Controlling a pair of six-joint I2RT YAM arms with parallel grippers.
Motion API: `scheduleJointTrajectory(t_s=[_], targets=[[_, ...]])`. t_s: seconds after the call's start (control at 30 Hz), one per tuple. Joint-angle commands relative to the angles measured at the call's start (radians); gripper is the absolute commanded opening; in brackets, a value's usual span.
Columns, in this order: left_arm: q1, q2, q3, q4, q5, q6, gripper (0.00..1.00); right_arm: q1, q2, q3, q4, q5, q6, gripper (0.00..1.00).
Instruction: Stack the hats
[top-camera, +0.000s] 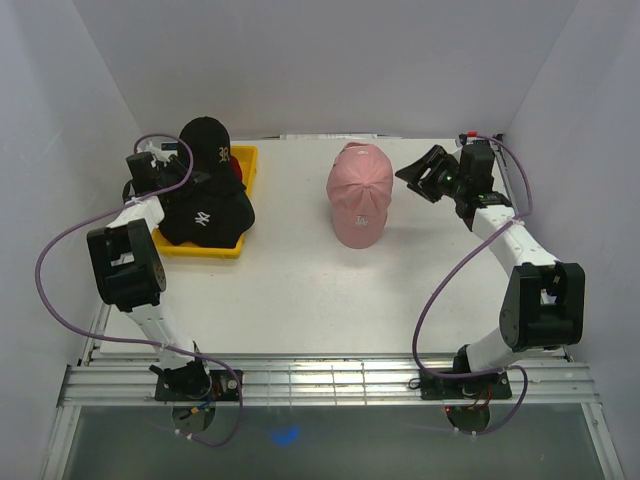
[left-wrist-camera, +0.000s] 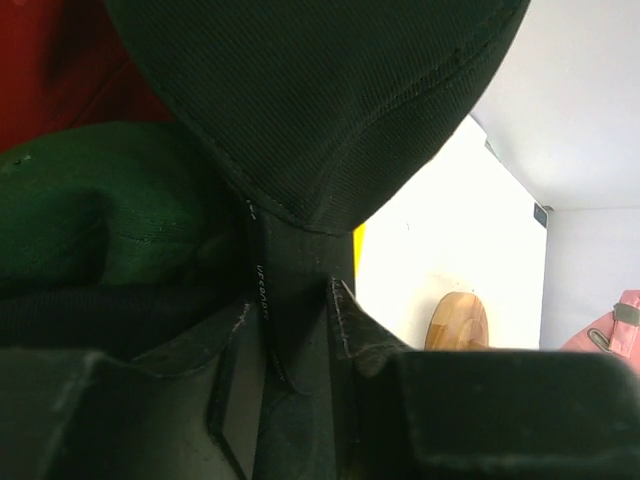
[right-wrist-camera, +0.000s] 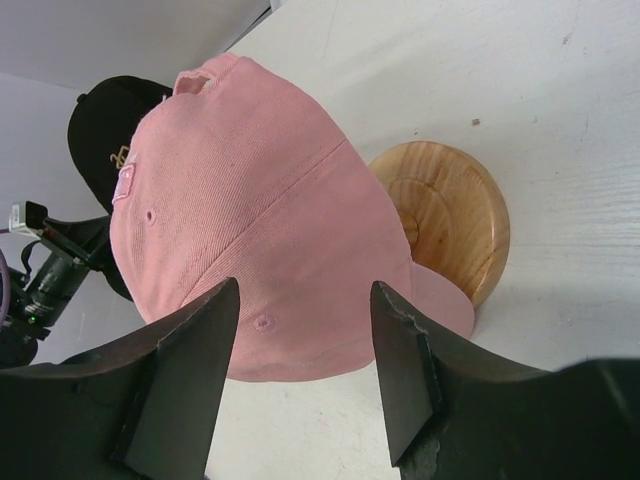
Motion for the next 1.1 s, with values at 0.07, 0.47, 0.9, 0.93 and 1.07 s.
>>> scheduleJointTrajectory(t_s=[0.07,0.47,0.9,0.93,1.07], targets=[[-0.006,-0.004,-0.018,0.024,0.036,0.001,0.29,0.004,-0.014,-0.010,0.049,-0.001,-0.008,0.60],[-0.006,-0.049,0.014,0.081,0.111,-0.024,0.00,0.004,-0.012,0.012,0.032,0.004,-0.023,0.59],[-0.006,-0.119,0.091,0.178,0.246,-0.042,0.00,0.004,-0.001,0.095,-0.023,0.004,-0.055,0.58],[-0.006,-0.123,0.097,0.182,0.249,-0.045,0.00,0.002,-0.001,0.102,-0.026,0.004,-0.061,0.58],[-0.005,-0.130,0.106,0.211,0.266,-0.064,0.00,0.004,0.003,0.124,-0.039,0.004,-0.077,0.58]])
